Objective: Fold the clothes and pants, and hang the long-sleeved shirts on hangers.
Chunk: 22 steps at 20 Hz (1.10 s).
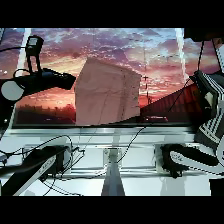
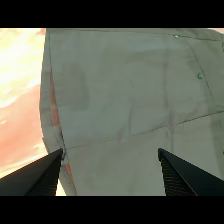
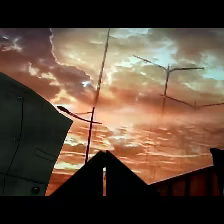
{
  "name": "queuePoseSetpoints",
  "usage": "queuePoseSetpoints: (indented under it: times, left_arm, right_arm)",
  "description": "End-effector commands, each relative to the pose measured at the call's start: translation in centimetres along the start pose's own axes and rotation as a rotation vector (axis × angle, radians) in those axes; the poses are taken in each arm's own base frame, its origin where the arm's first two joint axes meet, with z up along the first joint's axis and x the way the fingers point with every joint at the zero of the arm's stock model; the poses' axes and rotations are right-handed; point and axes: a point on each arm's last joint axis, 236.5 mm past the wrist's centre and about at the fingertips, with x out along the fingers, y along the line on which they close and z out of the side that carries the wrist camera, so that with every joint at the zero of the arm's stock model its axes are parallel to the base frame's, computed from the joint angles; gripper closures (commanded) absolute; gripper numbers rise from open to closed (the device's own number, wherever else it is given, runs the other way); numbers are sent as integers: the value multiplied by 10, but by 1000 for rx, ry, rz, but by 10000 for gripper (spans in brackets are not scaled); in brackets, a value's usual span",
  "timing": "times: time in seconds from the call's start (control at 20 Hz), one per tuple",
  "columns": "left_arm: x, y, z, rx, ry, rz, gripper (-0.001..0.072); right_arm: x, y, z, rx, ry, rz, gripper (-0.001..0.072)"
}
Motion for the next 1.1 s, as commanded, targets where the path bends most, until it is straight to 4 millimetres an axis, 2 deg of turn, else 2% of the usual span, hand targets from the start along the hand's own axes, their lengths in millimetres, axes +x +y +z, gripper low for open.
queuePoseSetpoints:
  times: [0.0, 0.1, 0.15, 0.2, 0.3, 0.35, 0.45, 0.55, 0.65, 0.75, 0.8, 0.85, 0.9, 0.95, 1.0, 1.05]
  left_arm:
    - [0, 0, 1, 0, -2, 1, 10]
    - [0, 0, 1, 0, -2, 1, 10]
    - [0, 1, 3, 0, -10, 4, 10]
    - [1, 4, 11, -1, -45, 13, 10]
    - [4, 8, 26, -4, -106, 28, 10]
    - [4, 8, 25, -5, -104, 28, 10]
    - [4, 3, 23, -38, -96, 7, 10]
    - [4, -2, 20, -52, -80, -14, 10]
    - [5, -4, 11, -51, -41, -22, 10]
    - [5, -2, 9, -42, -33, -13, 11]
    - [5, -2, 9, -42, -33, -13, 12]
    - [5, -1, 8, -39, -31, -10, 31]
    - [5, 2, 3, -25, -10, 3, 125]
    - [4, 6, -8, -14, 35, 15, 271]
    - [3, 10, -23, -9, 98, 25, 348]
    - [0, 16, -38, -7, 164, 40, 355]
  right_arm:
    - [0, 1, 12, 0, -51, 2, 692]
    - [-1, -4, 30, -40, -125, -20, 691]
    - [1, -11, 28, -117, -111, -52, 692]
    - [6, -18, 17, -162, -58, -67, 692]
    - [27, -39, -20, -122, 79, -72, 692]
    - [43, -48, -44, -92, 156, -55, 693]
    - [75, -49, -105, -2, 326, 65, 693]
    - [94, -17, -168, 64, 481, 309, 693]
    - [97, 33, -211, 143, 570, 582, 693]
    - [100, 65, -249, 209, 661, 699, 692]
    - [109, 72, -267, 227, 688, 695, 663]
    - [121, 80, -284, 246, 702, 679, 545]
    - [130, 88, -301, 262, 716, 665, 430]
    - [138, 94, -314, 277, 724, 646, 426]
    - [145, 100, -326, 297, 734, 625, 426]
    - [150, 105, -333, 303, 734, 613, 426]
